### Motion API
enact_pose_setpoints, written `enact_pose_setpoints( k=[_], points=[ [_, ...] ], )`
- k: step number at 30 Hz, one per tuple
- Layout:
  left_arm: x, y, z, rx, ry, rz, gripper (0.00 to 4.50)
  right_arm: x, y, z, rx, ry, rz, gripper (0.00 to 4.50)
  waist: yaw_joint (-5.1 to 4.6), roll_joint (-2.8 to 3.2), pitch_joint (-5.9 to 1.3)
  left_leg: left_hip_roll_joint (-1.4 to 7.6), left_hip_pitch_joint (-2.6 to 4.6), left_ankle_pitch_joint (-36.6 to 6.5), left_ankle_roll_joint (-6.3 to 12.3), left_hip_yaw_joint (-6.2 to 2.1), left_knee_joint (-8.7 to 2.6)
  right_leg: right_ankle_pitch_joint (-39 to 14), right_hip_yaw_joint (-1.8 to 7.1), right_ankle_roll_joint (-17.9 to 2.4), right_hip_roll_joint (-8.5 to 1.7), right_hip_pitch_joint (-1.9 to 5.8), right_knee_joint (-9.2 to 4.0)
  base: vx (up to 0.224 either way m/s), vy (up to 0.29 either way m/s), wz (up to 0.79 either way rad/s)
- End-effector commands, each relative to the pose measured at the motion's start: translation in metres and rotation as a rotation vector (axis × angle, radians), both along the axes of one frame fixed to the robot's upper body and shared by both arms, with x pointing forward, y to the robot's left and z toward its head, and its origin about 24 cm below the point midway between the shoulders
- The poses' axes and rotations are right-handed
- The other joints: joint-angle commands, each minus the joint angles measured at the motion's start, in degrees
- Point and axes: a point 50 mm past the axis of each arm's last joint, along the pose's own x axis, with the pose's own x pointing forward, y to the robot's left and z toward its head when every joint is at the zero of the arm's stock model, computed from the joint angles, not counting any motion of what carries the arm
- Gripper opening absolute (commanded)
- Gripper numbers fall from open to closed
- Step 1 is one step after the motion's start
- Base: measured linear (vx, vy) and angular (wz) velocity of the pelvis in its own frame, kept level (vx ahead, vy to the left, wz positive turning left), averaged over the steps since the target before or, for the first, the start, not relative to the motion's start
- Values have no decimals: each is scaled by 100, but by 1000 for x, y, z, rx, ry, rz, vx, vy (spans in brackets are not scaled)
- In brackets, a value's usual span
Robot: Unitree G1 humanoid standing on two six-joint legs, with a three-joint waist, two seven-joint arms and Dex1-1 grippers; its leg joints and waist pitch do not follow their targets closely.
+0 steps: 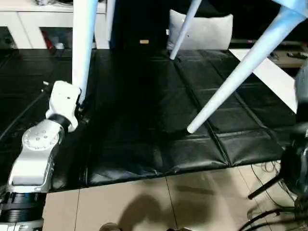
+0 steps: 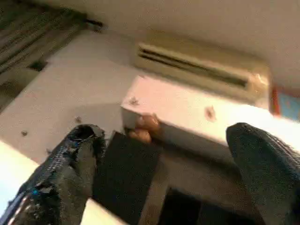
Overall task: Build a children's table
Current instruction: Flip table
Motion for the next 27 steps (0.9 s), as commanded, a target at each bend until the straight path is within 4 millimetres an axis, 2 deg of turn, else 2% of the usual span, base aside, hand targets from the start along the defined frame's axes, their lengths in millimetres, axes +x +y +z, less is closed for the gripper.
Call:
enact_pose_setpoints(
  k=[1, 3, 4, 5, 6, 7, 8, 9, 11, 12, 13, 14, 15, 17, 18, 19, 20, 22, 24, 25, 27],
  points=[
    [0, 3, 1, 21, -18, 20, 143, -6, -5, -3, 60, 4, 20, 450, -16, 95, -429, 52, 11, -1081, 329, 45, -449, -1830, 310, -354, -260, 475, -470, 0, 0, 0],
    [0, 3, 0, 21, -11, 21, 143, -6, -5, -9, 75, 21, 24, 450, -16, 101, -412, 46, 23, -1168, 290, 44, -454, -2077, 300, -264, -272, 461, -509, 0, 0, 0],
    [-1, 4, -4, 18, -2, 25, 143, -7, -7, -23, 95, 68, 23, 450, -12, 92, -407, 39, 43, -1187, 280, 50, -453, -2182, 297, -201, -260, 451, -543, 0, 0, 0],
    [-1, 4, -4, 18, -2, 25, 143, -7, -7, -23, 95, 68, 23, 450, -2, 100, -397, 45, 48, -1218, 279, 46, -463, -2233, 297, -171, -269, 448, -555, 0, 0, 0],
    [-1, 4, -5, 18, 1, 26, 143, -8, -7, -29, 106, 88, 30, 450, -21, 111, -363, 45, 81, -1441, 267, 44, -478, -2526, 269, -100, -259, 426, -611, 0, 0, 0],
    [-2, 4, -7, 18, 7, 27, 143, -7, -6, -39, 136, 131, 51, 450, -32, 124, -354, 34, 127, -1621, 233, 38, -488, -2772, 244, -25, -274, 436, -666, 0, 0, 0],
    [-2, 4, -8, 18, 9, 27, 143, -6, -4, -45, 141, 155, 58, 450, -33, 122, -366, 40, 132, -1642, 224, 26, -504, -2772, 238, -2, -280, 457, -668, 0, 0, 0],
    [-2, 4, -8, 18, 9, 27, 143, -6, -4, -46, 142, 160, 61, 450, -37, 128, -384, 65, 132, -1628, 211, 5, -525, -2671, 238, -7, -282, 471, -663, 0, 0, 0],
    [-3, 5, -11, 15, 16, 29, 143, -1, 0, -66, 153, 243, 96, 450, -50, 124, -391, 81, 132, -1617, 213, -1, -536, -2460, 254, -103, -279, 469, -636, 0, 0, 0],
    [-3, 5, -11, 15, 17, 30, 143, 0, 2, -70, 153, 262, 103, 450, -56, 128, -382, 78, 144, -1650, 218, 7, -537, -2429, 263, -157, -279, 453, -637, 0, 0, 0],
    [-3, 5, -12, 14, 19, 31, 143, 2, 3, -79, 159, 302, 115, 450, -73, 92, -376, 81, 145, -1692, 225, 8, -543, -2479, 261, -178, -284, 460, -644, 0, 0, 0],
    [-3, 5, -12, 14, 20, 31, 143, 4, 4, -85, 164, 329, 124, 450, -75, 106, -375, 80, 149, -1708, 222, 5, -542, -2504, 261, -195, -291, 460, -632, 0, 0, 0],
    [-4, 6, -14, 13, 24, 34, 143, 8, 8, -100, 170, 399, 153, 450, -95, 104, -354, 77, 149, -1809, 220, 3, -548, -2704, 246, -156, -297, 458, -666, 0, 0, 0],
    [-5, 6, -16, 14, 29, 36, 143, 11, 11, -111, 180, 451, 178, 450, -146, 117, -305, 41, 224, -2128, 184, 1, -523, -3343, 184, 24, -328, 441, -808, 0, 0, 0],
    [-5, 6, -16, 14, 29, 36, 143, 11, 12, -111, 180, 453, 179, 450, -154, 128, -301, 46, 242, -2203, 168, -13, -528, -3436, 162, 57, -333, 444, -824, 0, 0, 0],
    [-5, 7, -17, 12, 33, 38, 143, 13, 16, -121, 190, 509, 214, 450, -174, 115, -317, 44, 248, -2252, 162, -24, -517, -3527, 128, 152, -328, 462, -851, 0, 0, 0],
    [-6, 7, -19, 11, 36, 38, 143, 15, 19, -128, 188, 548, 230, 450, -170, 119, -320, 49, 250, -2243, 167, -31, -524, -3527, 118, 171, -335, 472, -863, 0, 0, 0],
    [-7, 6, -24, 3, 48, 43, 143, 17, 32, -145, 171, 664, 286, 450, -162, 165, -329, 93, 262, -2181, 185, -53, -568, -3297, 100, 118, -343, 514, -881, 0, 0, 0],
    [-8, 6, -25, 2, 51, 45, 143, 17, 35, -149, 166, 690, 293, 450, -163, 186, -345, 131, 257, -2171, 165, -63, -602, -3004, 107, 4, -358, 541, -854, 0, 0, 0],
    [-10, 6, -28, 0, 56, 57, 143, 18, 43, -152, 143, 717, 323, 450, -148, 192, -360, 141, 223, -2057, 143, -65, -617, -2778, 128, -64, -368, 572, -813, 0, 0, 0],
    [-12, 7, -30, 1, 60, 77, 143, 19, 49, -155, 120, 741, 337, 450, -136, 190, -361, 154, 240, -2008, 124, -55, -626, -2559, 167, -194, -370, 545, -770, 0, 0, 0]
  ],
)
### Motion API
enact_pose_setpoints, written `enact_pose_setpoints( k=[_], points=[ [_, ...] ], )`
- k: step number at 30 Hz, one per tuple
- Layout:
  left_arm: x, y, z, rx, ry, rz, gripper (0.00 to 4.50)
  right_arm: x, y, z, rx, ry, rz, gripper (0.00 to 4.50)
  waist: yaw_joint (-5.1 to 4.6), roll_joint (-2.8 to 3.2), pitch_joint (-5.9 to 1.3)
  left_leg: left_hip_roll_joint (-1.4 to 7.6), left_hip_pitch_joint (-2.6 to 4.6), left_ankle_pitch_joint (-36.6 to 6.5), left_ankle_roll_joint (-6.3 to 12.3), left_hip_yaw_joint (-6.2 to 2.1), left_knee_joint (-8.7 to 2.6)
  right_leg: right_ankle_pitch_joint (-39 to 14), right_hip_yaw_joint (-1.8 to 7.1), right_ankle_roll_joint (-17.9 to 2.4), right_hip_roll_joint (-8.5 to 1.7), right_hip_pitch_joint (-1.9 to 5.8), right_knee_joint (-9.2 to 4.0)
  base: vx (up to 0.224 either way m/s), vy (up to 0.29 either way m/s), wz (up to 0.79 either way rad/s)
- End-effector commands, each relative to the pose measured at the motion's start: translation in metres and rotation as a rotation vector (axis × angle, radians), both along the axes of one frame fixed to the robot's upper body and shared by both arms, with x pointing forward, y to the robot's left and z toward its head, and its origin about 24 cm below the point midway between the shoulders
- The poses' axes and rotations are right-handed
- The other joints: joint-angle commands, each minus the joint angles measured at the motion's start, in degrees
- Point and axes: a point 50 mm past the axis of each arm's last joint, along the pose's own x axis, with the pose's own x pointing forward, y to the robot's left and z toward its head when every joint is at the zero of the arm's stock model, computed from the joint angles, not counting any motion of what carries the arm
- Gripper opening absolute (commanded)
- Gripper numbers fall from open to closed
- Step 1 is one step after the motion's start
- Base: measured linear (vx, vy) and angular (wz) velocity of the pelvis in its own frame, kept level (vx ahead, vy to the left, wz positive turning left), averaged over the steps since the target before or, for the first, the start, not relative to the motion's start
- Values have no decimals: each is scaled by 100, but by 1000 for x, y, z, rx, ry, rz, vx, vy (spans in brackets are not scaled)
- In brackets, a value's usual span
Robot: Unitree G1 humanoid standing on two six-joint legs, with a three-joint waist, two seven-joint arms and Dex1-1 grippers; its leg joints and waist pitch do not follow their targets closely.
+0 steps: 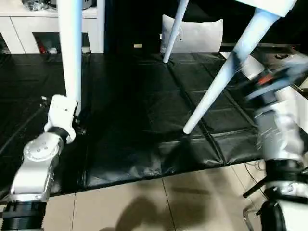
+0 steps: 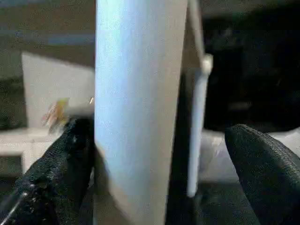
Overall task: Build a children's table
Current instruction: Flip table
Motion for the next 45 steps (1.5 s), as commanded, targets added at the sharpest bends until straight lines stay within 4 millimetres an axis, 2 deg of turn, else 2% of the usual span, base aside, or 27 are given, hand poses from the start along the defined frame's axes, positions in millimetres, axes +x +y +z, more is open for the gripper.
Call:
enact_pose_setpoints(
  k=[1, 4, 5, 8, 9, 10, 11, 12, 14, 16, 19, 22, 25, 28, 29, 31, 32, 33, 34, 37, 38, 40, 41, 42, 43, 44, 45],
  points=[
    [-2, 1, -3, 36, 4, 25, 143, 1, 6, -1, -41, 22, 31, 450, 7, 165, -386, 122, 24, -1883, 109, -21, -533, -2333, 327, -325, -365, 282, -442, 0, 0, 0],
    [-18, 1, -10, 33, 8, 80, 143, 6, 22, -7, -119, 57, 83, 450, 32, 146, -398, 139, -8, -1556, 117, -2, -533, -1931, 381, -534, -387, 302, -356, 0, 0, 0],
    [-20, 0, -11, 31, 10, 80, 143, 6, 24, -7, -124, 58, 89, 450, 24, 139, -396, 148, -35, -1488, 119, -4, -537, -1871, 387, -566, -385, 317, -335, 0, 0, 0],
    [-28, -4, -17, 20, 20, 92, 143, 10, 28, -9, -139, 72, 89, 450, 50, 120, -402, 134, -35, -1224, 189, 29, -514, -1817, 410, -629, -390, 313, -323, 0, 0, 0],
    [-30, -6, -19, 18, 26, 94, 143, 11, 29, -9, -142, 76, 90, 450, 52, 81, -405, 133, -38, -1123, 206, 41, -511, -1779, 410, -622, -378, 316, -329, 0, 0, 0],
    [-33, -8, -22, 24, 37, 97, 143, 13, 31, -10, -150, 80, 88, 450, 55, 111, -390, 140, -42, -1117, 208, 35, -523, -1789, 409, -648, -376, 312, -317, 0, 0, 0],
    [-33, -9, -24, 27, 41, 97, 143, 15, 31, -9, -143, 83, 89, 450, 47, 67, -384, 138, -35, -1145, 219, 49, -523, -1852, 407, -612, -366, 309, -344, 0, 0, 0],
    [-33, -9, -24, 28, 39, 102, 143, 15, 31, -9, -145, 84, 85, 450, 51, 79, -375, 131, -20, -1231, 213, 47, -527, -2021, 404, -561, -371, 303, -355, 0, 0, 0],
    [-32, -8, -22, -2, 27, 109, 143, 14, 30, -10, -150, 87, 79, 450, 36, 55, -365, 129, -3, -1376, 186, 45, -532, -2266, 393, -449, -368, 293, -392, 0, 0, 0],
    [-32, -4, -20, -23, 23, 111, 213, 12, 28, -11, -142, 86, 72, 450, 33, 71, -363, 126, 2, -1431, 150, 35, -538, -2389, 395, -355, -373, 288, -413, 0, 0, 0],
    [-36, 2, -18, -21, 18, 116, 220, 5, 21, -15, -133, 77, 37, 450, 41, 64, -376, 129, -7, -1331, 138, 30, -545, -2232, 416, -310, -373, 297, -393, 0, 0, 0],
    [-51, 10, -16, -48, -13, 143, 261, -13, 5, -19, -74, 50, -22, 450, 60, 55, -382, 139, -23, -1139, 193, 43, -554, -1906, 438, -373, -364, 308, -358, 0, 0, 0],
    [-63, 15, -12, -85, -68, 177, 281, -28, -2, -21, -67, 29, -41, 450, 70, 73, -360, 130, -33, -1163, 248, 48, -569, -1954, 434, -384, -349, 302, -376, 0, 0, 0],
    [-79, 20, 11, -138, -241, 210, 306, -52, -9, -21, -69, 21, -75, 450, 96, 60, -338, 133, -37, -1292, 249, 47, -593, -2168, 430, -209, -342, 311, -437, 0, 0, 0],
    [-83, 20, 17, -151, -267, 210, 306, -58, -11, -21, -68, 29, -85, 450, 98, 96, -317, 124, -34, -1372, 253, 39, -604, -2243, 419, -188, -329, 294, -448, 0, 0, 0],
    [-87, 19, 22, -162, -282, 209, 306, -64, -12, -20, -64, 36, -92, 450, 89, 102, -263, 115, -17, -1709, 216, 33, -623, -2632, 398, -24, -317, 277, -522, 0, 0, 0],
    [-91, 17, 27, -187, -292, 195, 306, -71, -12, -19, -60, 43, -99, 450, 102, 179, -243, 101, -4, -1840, 198, 22, -626, -2772, 383, 16, -321, 267, -539, 0, 0, 0],
    [-95, 14, 30, -207, -297, 184, 306, -76, -12, -17, -58, 50, -104, 450, 86, 126, -232, 96, 17, -1950, 154, 21, -619, -2958, 368, 129, -319, 264, -577, 0, 0, 0],
    [-99, 11, 33, -238, -286, 180, 306, -84, -11, -17, -56, 73, -115, 450, 79, 152, -203, 90, 21, -2092, 120, 20, -622, -3050, 364, 229, -288, 253, -609, 0, 0, 0],
    [-105, 6, 31, -224, -231, 146, 306, -95, -5, -21, -58, 120, -120, 450, 27, 135, -132, -12, 67, -2387, 150, 15, -577, -3742, 243, 549, -240, 206, -742, 0, 0, 0],
    [-106, 5, 30, -190, -224, 139, 306, -99, -3, -24, -69, 142, -129, 450, 9, 168, -105, -61, 63, -2389, 136, 7, -546, -4044, 201, 729, -241, 213, -814, 0, 0, 0],
    [-110, 1, 34, -174, -262, 123, 306, -112, 3, -31, -74, 181, -151, 450, -22, 262, -80, -34, 169, -2576, 189, -16, -524, -4195, 72, 803, -249, 207, -975, 0, 0, 0],
    [-110, 1, 34, -174, -262, 123, 306, -112, 3, -31, -74, 181, -151, 450, -30, 269, -85, -17, 154, -2591, 188, -39, -544, -4081, 55, 785, -254, 244, -965, 0, 0, 0],
    [-111, -1, 36, -173, -271, 120, 306, -116, 6, -33, -55, 194, -151, 450, -40, 307, -71, 67, 82, -2747, 200, -107, -630, -3843, 61, 755, -251, 333, -916, 0, 0, 0],
    [-115, -4, 38, -165, -262, 117, 306, -124, 12, -34, -39, 211, -134, 450, -45, 325, -47, 122, 48, -2910, 203, -150, -682, -3755, 70, 731, -249, 364, -872, 0, 0, 0],
    [-115, -4, 39, -164, -259, 116, 306, -125, 13, -34, -38, 213, -129, 450, -31, 364, -2, 257, -18, -3398, 196, -219, -804, -3570, 145, 666, -211, 441, -714, 0, 0, 0],
    [-118, -6, 40, -153, -238, 107, 306, -132, 21, -36, -29, 240, -87, 450, 13, 372, 67, 367, -27, -3927, 148, -261, -925, -3366, 273, 523, -191, 432, -519, 0, 0, 0]
  ],
)
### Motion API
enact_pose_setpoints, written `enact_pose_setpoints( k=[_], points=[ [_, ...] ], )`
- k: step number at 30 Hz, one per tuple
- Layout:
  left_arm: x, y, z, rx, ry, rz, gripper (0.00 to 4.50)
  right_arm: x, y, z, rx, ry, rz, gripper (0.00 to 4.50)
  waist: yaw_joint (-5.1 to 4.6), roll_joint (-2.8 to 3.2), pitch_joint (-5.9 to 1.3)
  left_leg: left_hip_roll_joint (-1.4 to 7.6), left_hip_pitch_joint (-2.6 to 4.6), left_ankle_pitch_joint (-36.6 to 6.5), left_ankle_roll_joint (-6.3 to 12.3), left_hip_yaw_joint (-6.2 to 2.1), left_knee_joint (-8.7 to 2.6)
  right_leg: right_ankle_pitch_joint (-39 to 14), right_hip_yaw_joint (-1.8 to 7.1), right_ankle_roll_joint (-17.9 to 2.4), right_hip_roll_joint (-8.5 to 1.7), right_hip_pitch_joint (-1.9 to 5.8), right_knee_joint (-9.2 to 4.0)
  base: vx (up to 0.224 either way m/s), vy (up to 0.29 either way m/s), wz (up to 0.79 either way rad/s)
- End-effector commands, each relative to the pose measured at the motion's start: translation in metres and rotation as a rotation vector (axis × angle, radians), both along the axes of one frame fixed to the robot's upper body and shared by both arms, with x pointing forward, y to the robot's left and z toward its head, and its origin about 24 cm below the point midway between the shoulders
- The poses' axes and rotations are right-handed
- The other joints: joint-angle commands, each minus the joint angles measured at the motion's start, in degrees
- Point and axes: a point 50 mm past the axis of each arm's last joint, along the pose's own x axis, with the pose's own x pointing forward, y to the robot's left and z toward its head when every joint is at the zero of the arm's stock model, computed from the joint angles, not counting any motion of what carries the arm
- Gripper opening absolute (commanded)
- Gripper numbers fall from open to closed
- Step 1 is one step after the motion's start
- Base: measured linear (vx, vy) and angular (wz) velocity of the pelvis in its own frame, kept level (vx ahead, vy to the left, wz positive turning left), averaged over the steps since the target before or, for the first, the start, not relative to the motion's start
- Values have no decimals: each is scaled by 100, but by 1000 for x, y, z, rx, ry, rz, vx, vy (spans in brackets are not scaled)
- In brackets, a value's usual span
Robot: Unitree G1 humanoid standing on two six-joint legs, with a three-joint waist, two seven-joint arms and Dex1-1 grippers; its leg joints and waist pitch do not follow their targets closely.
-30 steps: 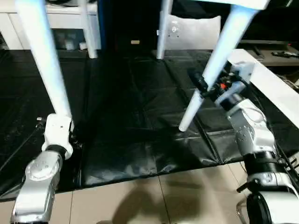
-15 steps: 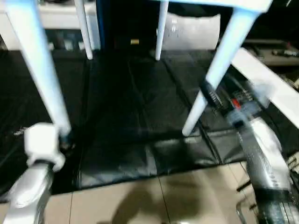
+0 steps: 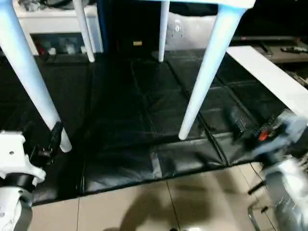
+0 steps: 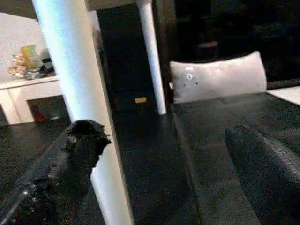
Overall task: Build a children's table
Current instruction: Flip table
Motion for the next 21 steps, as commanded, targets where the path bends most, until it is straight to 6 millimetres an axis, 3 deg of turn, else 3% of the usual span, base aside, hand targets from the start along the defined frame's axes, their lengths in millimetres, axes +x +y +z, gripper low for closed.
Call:
enact_pose_setpoints(
  k=[1, 2, 3, 4, 5, 6, 7, 8, 9, 10, 11, 12, 13, 14, 15, 16, 17, 18, 19, 20, 21],
  points=[
    [-4, -4, 3, 26, 41, -22, 306, -9, 17, 1, 10, 44, 87, 450, 16, 43, -32, 250, -29, -4073, 70, -117, -746, -3614, 404, 410, -309, 106, -287, 0, 0, 0],
    [-4, -4, 3, 26, 41, -22, 306, -9, 17, 1, 10, 44, 87, 450, -20, 9, 31, -32, 159, -3692, 9, -35, -505, -4754, 248, 629, -362, -113, -666, 0, 0, 0],
    [-5, -3, 2, 25, 54, -20, 306, -12, 21, -1, -4, 63, 103, 450, -71, 26, 73, -161, 277, -3452, -4, 3, -329, -5213, 40, 784, -358, -207, -918, 0, 0, 0],
    [-7, -2, 1, 39, 61, -4, 306, -13, 30, -6, -40, 87, 152, 450, -166, 85, -6, -48, 180, -3507, 53, -82, -401, -4695, -215, 882, -264, 56, -862, -57, -3, -7],
    [-6, -1, 0, 51, 61, 9, 306, -13, 41, -11, -88, 108, 206, 450, 15, 169, -20, 66, -615, -4112, 19, -401, -922, -3674, -220, 577, -312, 740, 90, -57, -3, -7],
    [-6, 0, 0, 61, 57, 18, 306, -13, 50, -15, -137, 112, 248, 450, 257, 317, -48, 83, -851, -4696, -138, -525, -1125, -2268, 261, 181, -93, 823, 833, -81, -47, 30],
    [-7, 3, -6, 25, 85, 38, 306, -14, 60, -21, -168, 119, 277, 450, 126, 9, -67, -61, -430, -4305, 112, -733, -957, -2179, 590, -303, -87, 313, 814, -11, -109, 62],
    [-7, 3, -6, 25, 85, 38, 306, -14, 60, -21, -168, 119, 277, 450, 149, -90, -91, -148, -415, -4082, -117, -852, -787, -3377, 630, -600, -305, 306, 417, -11, -109, 62],
    [-7, 5, -13, 5, 142, 65, 306, -11, 62, -25, -144, 131, 278, 450, 177, -157, -1, -582, 139, -2888, -81, -503, 434, -5672, 330, -1304, -711, -307, -641, 10, -144, 68],
    [-7, 5, -15, 1, 155, 72, 306, -11, 62, -25, -138, 135, 278, 450, 180, -48, 46, -436, -8, -1638, 485, -205, 1221, -5711, -48, -2211, -1043, 50, -826, 54, -58, 59],
    [-6, 4, -18, -26, 180, 74, 306, -9, 63, -28, -137, 146, 296, 450, 271, 0, 6, -251, -183, -1555, 709, -141, 1099, -5309, -36, -2252, -1088, 374, -750, 54, -58, 59],
    [-6, 4, -19, -28, 183, 72, 306, -8, 63, -29, -129, 152, 299, 450, 313, 58, -32, -101, -304, -1465, 821, -122, 844, -4762, -26, -1839, -1170, 603, -588, 120, 8, 53],
    [-7, -1, -26, -49, 208, 49, 306, -3, 61, -41, -49, 214, 311, 450, 301, 86, -18, 122, -393, -1504, 698, -604, -93, -2789, -47, -347, -678, 525, 40, 79, -18, 66],
    [-8, -3, -29, -57, 231, 34, 306, -2, 59, -45, 0, 241, 310, 450, 284, 218, -274, 379, 0, -1449, 573, -500, -47, -2160, 249, -173, -616, 303, 153, 79, -18, 66],
    [-9, -6, -33, -76, 242, 22, 306, -2, 59, -48, 8, 254, 322, 450, 371, 117, -206, 379, 24, -1341, 349, -457, -134, -1432, 501, -296, -798, 176, 163, -4, -42, 40],
    [-10, -9, -36, -100, 249, 10, 306, -4, 59, -52, -4, 263, 342, 450, 523, 92, -254, 169, -108, -908, 300, -252, -173, -1059, 623, -468, -883, 294, 142, 0, 0, 0],
    [-10, -11, -38, -103, 251, -6, 306, -6, 59, -56, -25, 272, 356, 450, 581, 45, -234, 97, -174, -746, 361, -197, -172, -1071, 706, -530, -963, 347, 99, 0, 0, 0],
    [-7, -12, -38, -98, 251, -32, 306, -8, 59, -58, -40, 274, 368, 450, 639, 28, -298, 42, -218, -473, 470, -174, -115, -995, 771, -587, -1048, 426, 88, 56, 40, -2],
    [-4, -14, -38, -101, 252, -62, 306, -10, 60, -62, -30, 291, 393, 450, 720, 95, -404, 136, -146, 166, 553, -210, -214, -404, 660, -639, -814, 374, 242, 21, 54, -2],
    [-2, -15, -39, -105, 253, -80, 306, -12, 59, -66, -20, 304, 409, 450, 695, 94, -426, 171, -69, 228, 494, -243, -222, -219, 620, -611, -649, 284, 301, 21, 54, -2],
    [3, -18, -41, -124, 257, -125, 306, -12, 57, -68, -36, 283, 431, 450, 664, 144, -483, 205, -19, 314, 350, -297, -188, 258, 641, -559, -537, 230, 370, 27, 54, 4]
  ],
)
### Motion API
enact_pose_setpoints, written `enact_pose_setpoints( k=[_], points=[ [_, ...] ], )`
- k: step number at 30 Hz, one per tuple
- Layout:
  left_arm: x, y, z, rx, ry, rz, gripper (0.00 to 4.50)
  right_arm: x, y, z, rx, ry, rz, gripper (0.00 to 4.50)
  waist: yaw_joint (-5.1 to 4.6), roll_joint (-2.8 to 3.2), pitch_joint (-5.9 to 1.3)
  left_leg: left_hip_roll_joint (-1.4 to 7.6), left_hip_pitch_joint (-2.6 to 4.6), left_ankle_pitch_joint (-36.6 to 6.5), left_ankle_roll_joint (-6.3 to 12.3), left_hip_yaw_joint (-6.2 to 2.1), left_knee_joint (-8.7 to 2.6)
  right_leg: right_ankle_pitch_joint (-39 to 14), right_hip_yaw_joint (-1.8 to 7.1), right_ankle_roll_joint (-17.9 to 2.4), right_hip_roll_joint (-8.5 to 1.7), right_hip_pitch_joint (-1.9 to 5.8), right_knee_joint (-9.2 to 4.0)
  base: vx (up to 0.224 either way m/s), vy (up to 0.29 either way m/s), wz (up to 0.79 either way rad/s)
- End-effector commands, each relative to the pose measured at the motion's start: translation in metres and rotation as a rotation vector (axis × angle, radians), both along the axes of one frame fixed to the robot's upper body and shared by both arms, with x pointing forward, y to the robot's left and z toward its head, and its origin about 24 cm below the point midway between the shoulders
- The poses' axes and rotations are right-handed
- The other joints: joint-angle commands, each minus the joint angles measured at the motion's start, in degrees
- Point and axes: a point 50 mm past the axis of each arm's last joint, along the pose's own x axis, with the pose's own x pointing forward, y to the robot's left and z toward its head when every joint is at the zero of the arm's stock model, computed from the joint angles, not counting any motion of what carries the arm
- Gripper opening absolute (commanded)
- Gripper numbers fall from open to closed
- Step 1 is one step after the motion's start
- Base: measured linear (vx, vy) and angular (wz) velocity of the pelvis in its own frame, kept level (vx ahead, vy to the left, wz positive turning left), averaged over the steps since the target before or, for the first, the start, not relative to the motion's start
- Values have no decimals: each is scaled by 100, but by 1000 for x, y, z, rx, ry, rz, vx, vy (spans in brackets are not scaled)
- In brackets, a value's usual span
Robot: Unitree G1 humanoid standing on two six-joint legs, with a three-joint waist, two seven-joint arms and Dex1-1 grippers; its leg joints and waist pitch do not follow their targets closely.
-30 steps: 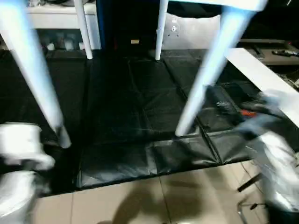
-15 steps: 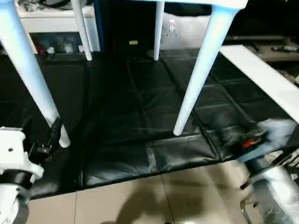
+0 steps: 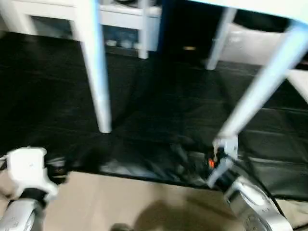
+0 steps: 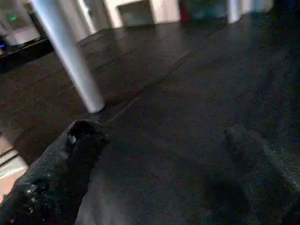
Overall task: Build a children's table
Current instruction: Flip table
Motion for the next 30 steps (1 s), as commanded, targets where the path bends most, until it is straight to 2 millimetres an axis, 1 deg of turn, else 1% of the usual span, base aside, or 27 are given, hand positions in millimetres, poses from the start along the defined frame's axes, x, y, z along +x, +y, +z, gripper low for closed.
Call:
enact_pose_setpoints(
  k=[1, 2, 3, 4, 5, 6, 7, 9, 10, 11, 12, 13, 14, 15, 16, 17, 19, 20, 21, 22, 23, 24, 25, 26, 27, 29, 30],
  points=[
    [10, -11, -6, -69, 4, -110, 306, 0, -8, -7, -26, -31, 46, 450, -67, 101, -280, 562, 35, 514, -125, -271, -602, 1109, 531, -721, -455, 71, -289, 0, 0, 0],
    [11, -12, -7, -79, 4, -124, 323, 0, -10, -7, -31, -39, 53, 450, -68, 121, -278, 537, 1, 324, -197, -264, -631, 1077, 560, -748, -479, 104, -290, 0, 0, 0],
    [11, -12, -7, -79, 4, -124, 333, 0, -10, -7, -31, -39, 53, 450, -64, 99, -255, 519, -46, 63, -236, -252, -665, 930, 593, -749, -503, 139, -312, -54, 9, -6],
    [18, -18, -11, -70, -8, -199, 333, 5, -16, -11, -1, -44, 52, 450, -75, 128, -228, 515, -47, -732, -250, -231, -758, 125, 652, -696, -558, 167, -408, -59, -11, -5],
    [20, -19, -13, -68, -4, -234, 340, 8, -17, -12, 20, -37, 57, 450, -99, 132, -223, 522, -36, -888, -225, -227, -773, -108, 677, -685, -583, 154, -438, -59, -11, -5],
    [23, -21, -14, -65, -1, -280, 340, 10, -17, -12, 34, -35, 70, 450, -136, 126, -196, 513, -34, -1134, -196, -234, -816, -553, 696, -673, -589, 149, -489, 0, 0, 0],
    [25, -22, -15, -62, 2, -311, 360, 11, -18, -12, 40, -35, 80, 450, -160, 140, -197, 512, -10, -1308, -167, -227, -834, -985, 709, -599, -599, 153, -552, -53, -34, -6],
    [27, -26, -17, -76, 13, -384, 378, 11, -17, -10, 56, -46, 125, 450, -180, 115, -185, 524, -19, -1315, -128, -225, -854, -1168, 720, -584, -613, 159, -575, -27, -17, -3],
    [27, -34, -21, -140, 32, -552, 381, 6, -14, -10, 78, -45, 274, 450, -205, 218, -192, 517, 16, -1399, -84, -211, -840, -1319, 734, -623, -620, 139, -626, 0, 0, 0],
    [27, -35, -22, -148, 34, -576, 390, 5, -13, -10, 80, -41, 296, 450, -203, 214, -184, 515, 0, -1382, -36, -213, -847, -1384, 738, -646, -617, 153, -629, 0, 0, 0],
    [26, -38, -25, -182, 59, -644, 390, 3, -14, -10, 65, -43, 364, 450, -209, 220, -190, 527, -9, -1325, -16, -212, -847, -1346, 735, -683, -603, 143, -614, 0, 0, 0],
    [24, -41, -29, -201, 94, -728, 406, 1, -16, -11, 36, -27, 449, 450, -270, 273, -211, 530, -20, -1238, 46, -201, -822, -1085, 723, -826, -564, 145, -583, 0, 0, 0],
    [20, -44, -32, -228, 143, -811, 417, -2, -19, -11, -1, -19, 538, 450, -277, 280, -224, 522, -37, -1160, 103, -195, -819, -1022, 722, -853, -557, 160, -562, 0, 0, 0],
    [18, -46, -34, -229, 162, -853, 422, -2, -20, -11, -23, -17, 582, 450, -282, 300, -237, 521, -31, -1088, 141, -180, -795, -976, 724, -896, -556, 144, -541, 0, 0, 0],
    [17, -47, -35, -229, 173, -877, 426, -3, -20, -11, -36, -18, 606, 450, -298, 308, -254, 509, -63, -775, 317, -163, -764, -905, 721, -970, -558, 145, -527, 0, 0, 0],
    [15, -49, -36, -234, 186, -909, 444, -3, -20, -10, -58, -21, 640, 450, -306, 312, -258, 509, -59, -691, 354, -148, -751, -894, 719, -996, -556, 129, -532, 0, 0, 0],
    [9, -55, -37, -246, 216, -996, 444, -5, -18, -8, -68, -19, 710, 450, -329, 321, -276, 518, -76, -482, 464, -141, -739, -868, 701, -1030, -536, 130, -515, 0, 0, 0],
    [7, -60, -37, -268, 228, -1038, 444, -6, -17, -8, -76, -18, 747, 450, -337, 332, -277, 522, -73, -460, 477, -137, -737, -854, 701, -1049, -537, 119, -514, 0, 0, 0],
    [6, -62, -36, -283, 234, -1059, 444, -7, -17, -7, -84, -17, 767, 450, -362, 246, -288, 531, -76, -378, 503, -132, -749, -786, 694, -1092, -536, 135, -474, 0, 0, 0],
    [3, -66, -37, -291, 256, -1103, 444, -9, -16, -9, -105, -8, 810, 450, -402, 254, -276, 535, -61, -416, 516, -105, -744, -831, 692, -1123, -517, 100, -504, 0, 0, 0],
    [0, -68, -38, -296, 293, -1146, 444, -10, -17, -11, -133, 1, 851, 450, -420, 209, -278, 536, -64, -429, 515, -102, -749, -845, 690, -1126, -517, 112, -503, 0, 0, 0],
    [-2, -69, -39, -297, 313, -1164, 444, -11, -17, -13, -147, 5, 870, 450, -417, 234, -279, 536, -49, -409, 511, -105, -753, -850, 691, -1132, -510, 96, -491, 0, 0, 0],
    [-9, -71, -43, -284, 370, -1225, 444, -14, -19, -15, -201, 12, 945, 450, -428, 184, -271, 530, -55, -441, 511, -100, -758, -916, 690, -1122, -517, 97, -496, 0, 0, 0],
    [-10, -71, -43, -282, 376, -1234, 444, -14, -19, -16, -209, 11, 958, 450, -435, 203, -257, 533, -44, -514, 494, -95, -768, -1000, 692, -1113, -510, 91, -513, 0, 0, 0],
    [-8, -70, -43, -259, 343, -1202, 444, -12, -19, -15, -201, 4, 938, 450, -443, 199, -253, 536, -36, -576, 485, -85, -769, -1056, 699, -1121, -516, 81, -531, 0, 0, 0],
    [-1, -68, -42, -263, 280, -1100, 444, -4, -18, -13, -144, 2, 855, 450, -460, 75, -236, 566, -31, -647, 440, -84, -799, -1095, 710, -1156, -533, 91, -553, 0, 0, 0],
    [1, -67, -42, -264, 267, -1071, 444, -2, -17, -13, -124, 5, 823, 450, -455, 113, -242, 570, -24, -681, 388, -92, -798, -1056, 710, -1230, -550, 90, -534, 0, 0, 0]
  ],
)
